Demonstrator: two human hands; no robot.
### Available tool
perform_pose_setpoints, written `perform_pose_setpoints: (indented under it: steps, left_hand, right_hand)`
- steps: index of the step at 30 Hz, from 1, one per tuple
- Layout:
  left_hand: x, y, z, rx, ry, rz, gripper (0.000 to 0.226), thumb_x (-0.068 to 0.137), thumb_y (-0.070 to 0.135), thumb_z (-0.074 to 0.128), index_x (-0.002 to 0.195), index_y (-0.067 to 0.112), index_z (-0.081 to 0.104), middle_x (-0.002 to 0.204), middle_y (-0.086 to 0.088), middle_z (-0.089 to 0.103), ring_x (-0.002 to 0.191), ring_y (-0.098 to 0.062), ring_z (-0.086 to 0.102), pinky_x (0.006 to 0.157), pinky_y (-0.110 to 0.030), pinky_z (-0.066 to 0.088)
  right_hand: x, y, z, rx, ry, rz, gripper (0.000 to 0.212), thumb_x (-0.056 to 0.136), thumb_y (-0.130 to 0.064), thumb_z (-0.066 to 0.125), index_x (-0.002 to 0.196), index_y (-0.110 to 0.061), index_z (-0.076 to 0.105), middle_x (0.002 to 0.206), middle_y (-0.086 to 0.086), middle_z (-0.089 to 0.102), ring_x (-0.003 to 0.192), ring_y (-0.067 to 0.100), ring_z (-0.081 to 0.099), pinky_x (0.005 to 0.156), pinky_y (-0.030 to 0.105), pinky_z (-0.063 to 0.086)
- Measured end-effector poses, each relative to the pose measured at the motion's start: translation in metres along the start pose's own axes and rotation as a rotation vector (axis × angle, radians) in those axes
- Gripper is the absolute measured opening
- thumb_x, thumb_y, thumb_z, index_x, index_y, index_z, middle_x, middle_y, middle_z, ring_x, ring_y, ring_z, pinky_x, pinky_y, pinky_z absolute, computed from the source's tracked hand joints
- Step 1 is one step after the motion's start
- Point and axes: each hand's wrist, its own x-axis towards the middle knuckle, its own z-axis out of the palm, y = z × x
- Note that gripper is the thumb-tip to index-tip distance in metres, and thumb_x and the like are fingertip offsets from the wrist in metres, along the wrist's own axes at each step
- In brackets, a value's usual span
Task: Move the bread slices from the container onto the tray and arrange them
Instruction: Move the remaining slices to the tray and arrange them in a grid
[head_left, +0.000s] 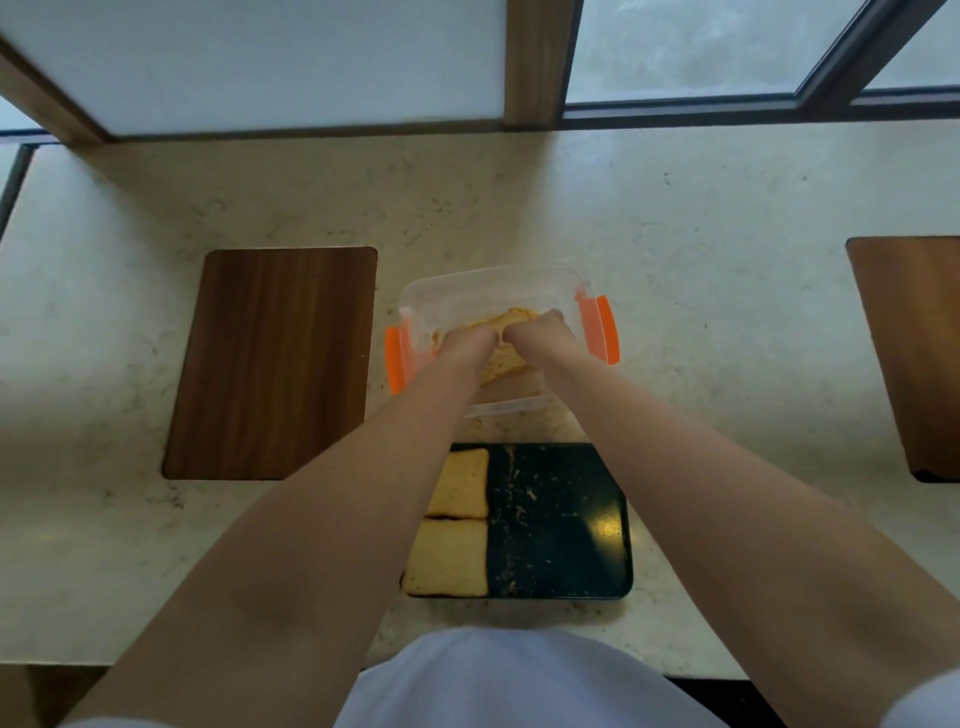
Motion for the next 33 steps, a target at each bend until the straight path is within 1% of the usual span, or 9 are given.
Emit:
perform_pose_setpoints:
  steps: [6, 10, 14, 16, 20, 22, 26, 29, 33]
  left_hand:
    - [-0.018, 0.005, -0.005, -0.014, -0.024, -0.041, 0.05, 0.094, 0.011, 0.058, 0.141, 0.002, 0.045, 0.144, -0.019, 0.045, 0.129, -0.037, 0.046, 0.108, -0.047, 0.043]
    - [-0.039, 0.007, -0.004, -0.071, -0.069, 0.04, 0.039, 0.087, 0.016, 0.063, 0.125, 0.008, 0.06, 0.147, -0.015, 0.049, 0.13, -0.035, 0.047, 0.106, -0.049, 0.042]
    - [-0.059, 0.003, -0.008, -0.163, -0.102, 0.145, 0.019, 0.079, 0.027, 0.069, 0.096, 0.02, 0.064, 0.125, -0.001, 0.054, 0.123, -0.032, 0.049, 0.1, -0.049, 0.044]
    - [-0.066, -0.001, -0.012, -0.194, -0.122, 0.192, 0.018, 0.077, 0.028, 0.072, 0.094, 0.022, 0.066, 0.113, -0.001, 0.061, 0.11, -0.029, 0.055, 0.093, -0.047, 0.048]
    - [-0.074, -0.017, -0.023, -0.195, -0.125, 0.25, 0.022, 0.085, 0.025, 0.074, 0.106, 0.018, 0.07, 0.128, -0.011, 0.064, 0.12, -0.032, 0.056, 0.1, -0.049, 0.051]
    - [-0.08, -0.027, -0.03, -0.184, -0.131, 0.276, 0.019, 0.087, 0.027, 0.075, 0.104, 0.019, 0.07, 0.129, -0.011, 0.065, 0.119, -0.031, 0.058, 0.099, -0.047, 0.052]
    - [-0.095, -0.047, -0.034, -0.07, -0.179, 0.334, 0.072, 0.069, 0.043, 0.086, 0.127, 0.009, 0.06, 0.119, -0.007, 0.068, 0.108, -0.024, 0.064, 0.093, -0.044, 0.055]
    - [-0.107, -0.058, -0.029, -0.014, -0.147, 0.398, 0.062, 0.076, 0.039, 0.084, 0.122, 0.011, 0.054, 0.108, 0.005, 0.063, 0.098, -0.013, 0.059, 0.081, -0.036, 0.052]
    - [-0.126, -0.074, -0.026, 0.023, -0.138, 0.476, 0.056, 0.075, 0.047, 0.083, 0.117, 0.026, 0.051, 0.107, 0.011, 0.06, 0.1, -0.01, 0.06, 0.079, -0.032, 0.052]
  right_hand:
    - [-0.012, -0.001, -0.002, 0.04, 0.019, 0.009, 0.054, 0.087, -0.03, 0.059, 0.135, -0.008, 0.046, 0.132, 0.017, 0.047, 0.115, 0.035, 0.051, 0.1, 0.048, 0.048]
    - [-0.02, 0.0, -0.008, 0.132, 0.114, -0.078, 0.027, 0.082, -0.027, 0.057, 0.101, -0.01, 0.048, 0.1, 0.012, 0.047, 0.118, 0.036, 0.044, 0.103, 0.049, 0.042]
    - [-0.036, 0.002, -0.019, 0.342, 0.118, -0.145, 0.062, 0.073, -0.025, 0.062, 0.132, -0.008, 0.049, 0.136, 0.017, 0.048, 0.126, 0.036, 0.044, 0.102, 0.052, 0.045]
    - [-0.047, 0.005, -0.024, 0.408, 0.112, -0.227, 0.065, 0.072, -0.018, 0.067, 0.134, -0.014, 0.046, 0.132, 0.014, 0.051, 0.123, 0.033, 0.048, 0.098, 0.05, 0.05]
    - [-0.077, 0.019, -0.035, 0.535, 0.007, -0.353, 0.061, 0.075, -0.011, 0.072, 0.128, -0.021, 0.045, 0.111, 0.007, 0.061, 0.095, 0.019, 0.064, 0.065, 0.027, 0.056]
    - [-0.09, 0.034, -0.038, 0.563, -0.029, -0.398, 0.053, 0.077, -0.013, 0.075, 0.118, -0.027, 0.045, 0.111, 0.003, 0.063, 0.097, 0.019, 0.067, 0.075, 0.033, 0.058]
    - [-0.113, 0.068, -0.04, 0.572, -0.106, -0.432, 0.055, 0.079, -0.025, 0.08, 0.126, -0.022, 0.051, 0.11, 0.001, 0.069, 0.097, 0.015, 0.07, 0.08, 0.033, 0.058]
    - [-0.127, 0.086, -0.044, 0.55, -0.135, -0.438, 0.046, 0.084, -0.026, 0.077, 0.125, -0.016, 0.057, 0.112, 0.003, 0.071, 0.1, 0.018, 0.07, 0.089, 0.041, 0.059]
    - [-0.147, 0.108, -0.045, 0.576, -0.132, -0.476, 0.041, 0.083, -0.034, 0.077, 0.12, -0.023, 0.061, 0.111, -0.002, 0.072, 0.101, 0.015, 0.07, 0.089, 0.04, 0.059]
